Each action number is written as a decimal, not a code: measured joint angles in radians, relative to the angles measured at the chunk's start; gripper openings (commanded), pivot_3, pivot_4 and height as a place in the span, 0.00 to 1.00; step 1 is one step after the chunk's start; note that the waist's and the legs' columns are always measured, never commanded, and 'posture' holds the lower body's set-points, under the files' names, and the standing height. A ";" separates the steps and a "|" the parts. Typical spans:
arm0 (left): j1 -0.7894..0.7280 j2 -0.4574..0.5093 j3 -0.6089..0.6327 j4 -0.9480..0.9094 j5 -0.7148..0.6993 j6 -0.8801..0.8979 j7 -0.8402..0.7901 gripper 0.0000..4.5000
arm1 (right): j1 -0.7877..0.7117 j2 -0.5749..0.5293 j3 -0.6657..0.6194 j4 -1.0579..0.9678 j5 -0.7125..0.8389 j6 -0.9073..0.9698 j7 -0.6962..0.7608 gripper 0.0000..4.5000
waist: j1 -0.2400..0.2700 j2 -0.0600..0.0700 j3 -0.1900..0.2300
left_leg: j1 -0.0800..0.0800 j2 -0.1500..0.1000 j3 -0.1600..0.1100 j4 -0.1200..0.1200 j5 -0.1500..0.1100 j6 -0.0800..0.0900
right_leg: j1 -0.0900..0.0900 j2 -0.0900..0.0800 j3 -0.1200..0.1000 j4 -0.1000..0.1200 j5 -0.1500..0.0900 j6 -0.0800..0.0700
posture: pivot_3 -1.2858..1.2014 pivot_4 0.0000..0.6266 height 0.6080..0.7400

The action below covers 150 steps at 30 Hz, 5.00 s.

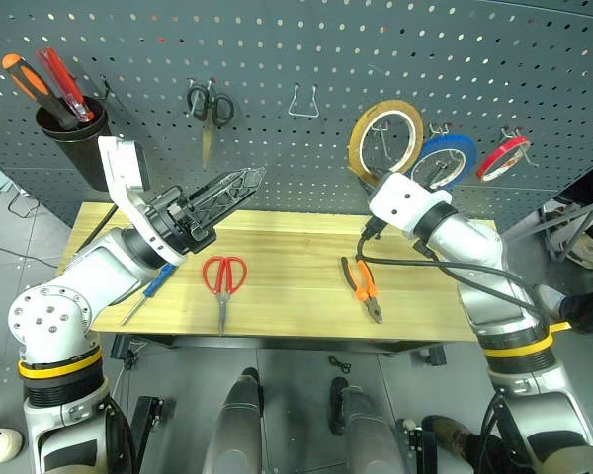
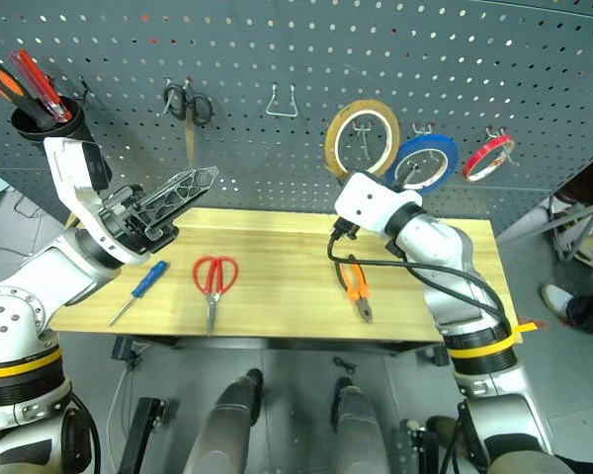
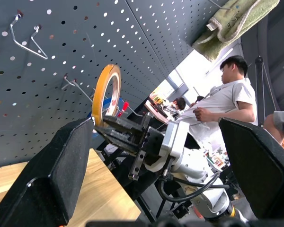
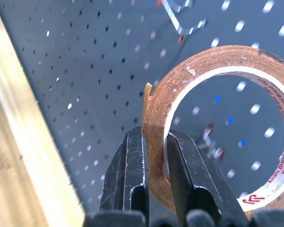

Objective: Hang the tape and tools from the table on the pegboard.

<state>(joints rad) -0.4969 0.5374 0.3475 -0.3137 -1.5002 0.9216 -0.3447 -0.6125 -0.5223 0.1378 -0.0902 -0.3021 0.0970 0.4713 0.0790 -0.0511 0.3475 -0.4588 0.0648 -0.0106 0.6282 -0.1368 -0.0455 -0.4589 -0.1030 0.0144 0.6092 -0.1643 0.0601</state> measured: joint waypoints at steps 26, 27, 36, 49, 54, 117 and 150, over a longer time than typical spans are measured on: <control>0.088 0.109 -0.038 -0.011 0.054 0.008 -0.115 1.00 | 0.159 -0.015 -0.005 -0.072 0.135 0.165 0.155 0.99 | -0.004 0.000 0.000 | 0.000 0.000 0.000 -0.001 0.000 0.000 | 0.000 0.000 0.000 0.000 -0.001 0.000 | 0.59 0.50 0.98; 0.125 0.148 -0.038 -0.018 0.080 0.014 -0.153 1.00 | 0.182 -0.013 -0.004 -0.106 0.173 0.258 0.190 0.99 | -0.005 0.000 0.000 | 0.000 0.001 0.000 -0.001 0.000 0.000 | 0.000 0.000 0.000 0.000 -0.001 -0.001 | 0.59 0.51 0.98; 0.425 0.338 -0.060 -0.065 0.324 0.001 -0.465 1.00 | 0.129 0.101 0.011 -0.048 0.318 0.897 0.194 0.99 | -0.011 0.007 0.005 | -0.001 0.007 0.000 -0.003 0.000 -0.001 | -0.008 0.005 0.001 0.002 -0.006 -0.014 | 0.60 0.62 0.98; 0.555 0.344 0.027 -0.159 0.323 0.003 -0.462 1.00 | -0.057 0.145 0.014 0.382 0.302 0.843 0.042 0.99 | 0.006 0.014 0.014 | -0.010 0.007 0.000 -0.004 0.000 0.000 | -0.016 0.007 0.002 0.003 -0.008 -0.014 | 0.62 0.67 0.98; 0.555 0.340 0.028 -0.175 0.314 0.012 -0.440 1.00 | -0.095 0.174 0.020 0.488 0.302 0.793 0.036 0.99 | 0.008 0.015 0.019 | -0.010 0.007 0.000 -0.004 0.000 0.000 | -0.016 0.007 0.002 0.002 -0.008 -0.014 | 0.62 0.68 0.98; 0.025 0.076 0.086 0.025 0.038 -0.179 0.059 1.00 | -0.618 0.420 -0.145 0.882 0.236 -0.546 -0.344 0.66 | 0.043 0.004 0.011 | -0.017 0.010 -0.010 -0.017 0.010 -0.015 | -0.020 0.014 -0.004 0.003 0.004 -0.015 | 0.65 0.50 0.98; 0.548 -0.127 -0.272 -0.065 0.958 -0.230 0.395 1.00 | 0.014 0.006 0.055 -0.125 0.713 0.364 0.497 0.99 | 0.041 0.009 0.014 | -0.006 0.010 -0.009 -0.018 0.013 -0.014 | -0.014 0.014 -0.001 0.005 -0.006 -0.020 | 0.59 0.69 0.98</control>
<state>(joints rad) 0.0508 0.4102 0.0759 -0.3787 -0.5423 0.6913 0.0505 -0.5981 -0.5166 0.1924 -0.2154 0.4106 0.4610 0.9687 0.1202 -0.0423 0.3617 -0.4644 0.0752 -0.0196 0.6105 -0.1235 -0.0591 -0.4731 -0.0887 0.0132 0.6141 -0.1699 0.0401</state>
